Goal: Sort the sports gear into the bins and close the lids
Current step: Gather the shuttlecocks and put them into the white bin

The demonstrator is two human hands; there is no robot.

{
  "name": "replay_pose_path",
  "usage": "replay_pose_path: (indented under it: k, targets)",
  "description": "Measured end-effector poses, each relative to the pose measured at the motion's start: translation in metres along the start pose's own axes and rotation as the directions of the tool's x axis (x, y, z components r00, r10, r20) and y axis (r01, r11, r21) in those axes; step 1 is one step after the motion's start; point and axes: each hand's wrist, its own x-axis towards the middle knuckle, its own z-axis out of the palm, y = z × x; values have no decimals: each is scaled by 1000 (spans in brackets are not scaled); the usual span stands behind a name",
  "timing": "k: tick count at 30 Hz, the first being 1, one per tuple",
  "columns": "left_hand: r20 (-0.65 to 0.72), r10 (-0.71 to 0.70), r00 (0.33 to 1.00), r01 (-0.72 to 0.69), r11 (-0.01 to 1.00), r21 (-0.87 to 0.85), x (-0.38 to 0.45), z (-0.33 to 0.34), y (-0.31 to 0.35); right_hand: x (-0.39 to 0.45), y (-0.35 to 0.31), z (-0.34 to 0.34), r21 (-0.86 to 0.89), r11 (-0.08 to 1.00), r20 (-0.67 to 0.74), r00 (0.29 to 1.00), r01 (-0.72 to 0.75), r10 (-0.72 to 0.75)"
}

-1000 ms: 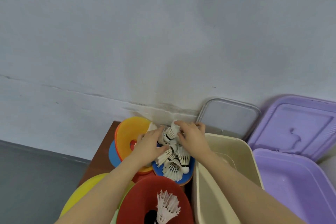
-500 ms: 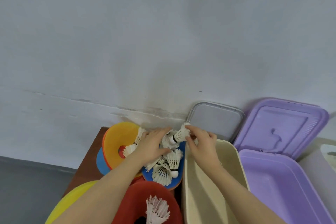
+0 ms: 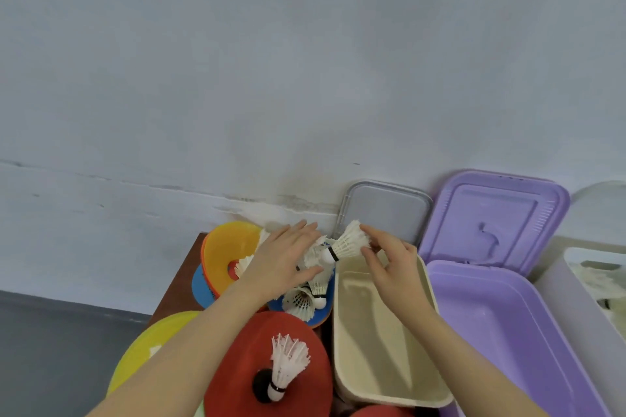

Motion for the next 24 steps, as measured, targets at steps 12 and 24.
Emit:
replay_pose_path:
  k: [12,24]
  targets:
    - [-164,-69,984,88,989,118,19,-7,153,-65,66,-135,49,999,-164,986,-3,11]
    - [-116,55,992,-56,998,-4,96,82,382,-134,190,-327,-277,961,-233,971,-19,-48]
